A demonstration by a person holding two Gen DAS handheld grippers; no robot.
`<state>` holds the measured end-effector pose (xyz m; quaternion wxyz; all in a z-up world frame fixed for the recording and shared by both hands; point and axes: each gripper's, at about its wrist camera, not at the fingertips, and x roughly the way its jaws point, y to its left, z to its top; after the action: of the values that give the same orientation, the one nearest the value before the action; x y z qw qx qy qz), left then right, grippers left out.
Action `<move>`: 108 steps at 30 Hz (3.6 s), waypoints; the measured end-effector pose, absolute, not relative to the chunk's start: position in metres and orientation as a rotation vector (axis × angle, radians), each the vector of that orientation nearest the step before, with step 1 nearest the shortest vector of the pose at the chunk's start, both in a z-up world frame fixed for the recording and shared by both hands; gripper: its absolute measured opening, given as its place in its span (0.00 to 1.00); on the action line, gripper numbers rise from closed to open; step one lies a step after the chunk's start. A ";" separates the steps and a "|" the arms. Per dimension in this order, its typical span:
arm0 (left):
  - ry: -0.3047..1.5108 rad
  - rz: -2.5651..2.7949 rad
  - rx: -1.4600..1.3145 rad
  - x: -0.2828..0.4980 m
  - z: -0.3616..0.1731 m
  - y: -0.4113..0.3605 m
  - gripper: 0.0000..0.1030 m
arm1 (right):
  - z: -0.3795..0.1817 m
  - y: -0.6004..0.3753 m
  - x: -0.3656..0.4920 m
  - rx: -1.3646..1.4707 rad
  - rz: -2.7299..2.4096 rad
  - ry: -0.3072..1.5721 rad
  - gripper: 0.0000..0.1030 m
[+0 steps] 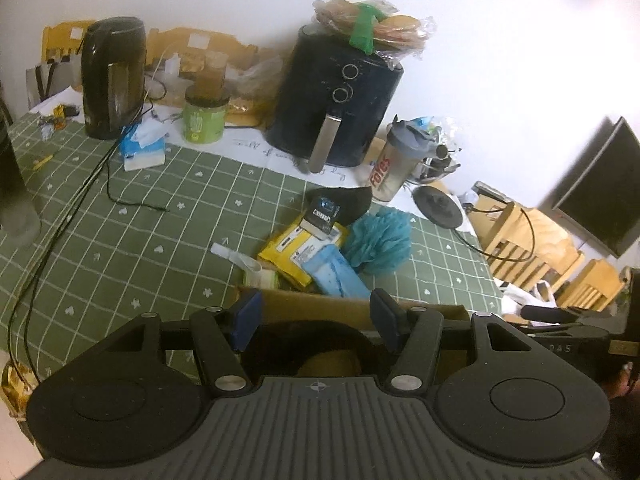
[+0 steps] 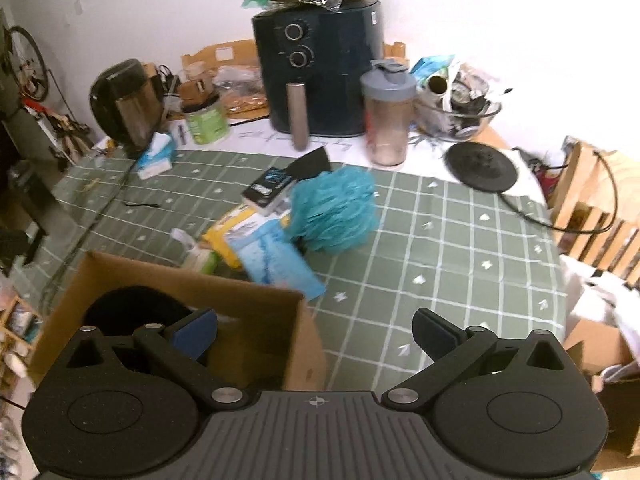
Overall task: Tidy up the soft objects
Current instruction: 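Reach the right gripper to the teal mesh loofah and grasp it, then lift the teal loofah off the table with the right gripper, then grasp the white fabric strap with the left gripper while the right gripper holds the loofah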
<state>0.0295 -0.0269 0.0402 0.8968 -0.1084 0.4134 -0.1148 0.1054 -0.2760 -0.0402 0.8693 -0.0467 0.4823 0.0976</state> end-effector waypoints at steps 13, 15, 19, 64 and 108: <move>0.847 -0.240 -0.173 0.063 0.028 -0.022 0.64 | -0.064 -0.301 0.165 -0.032 0.128 1.042 1.00; 0.846 -0.243 -0.169 0.068 0.027 -0.020 0.72 | -0.069 -0.304 0.174 -0.022 0.143 1.044 1.00; 0.842 -0.247 -0.157 0.079 0.026 -0.018 0.73 | -0.082 -0.306 0.195 -0.009 0.182 1.054 1.00; 0.826 -0.198 -0.117 0.112 0.013 0.019 0.73 | -0.171 -0.293 0.324 0.248 0.118 1.117 0.10; 1.260 -0.500 0.098 0.241 -0.142 -0.022 0.66 | -0.051 -0.341 0.217 0.157 0.118 0.914 0.05</move>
<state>0.2410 -0.0221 -0.1417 0.7779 0.0451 0.5825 -0.2314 0.2166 -0.3406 -0.0512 0.8928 0.0758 0.4404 0.0569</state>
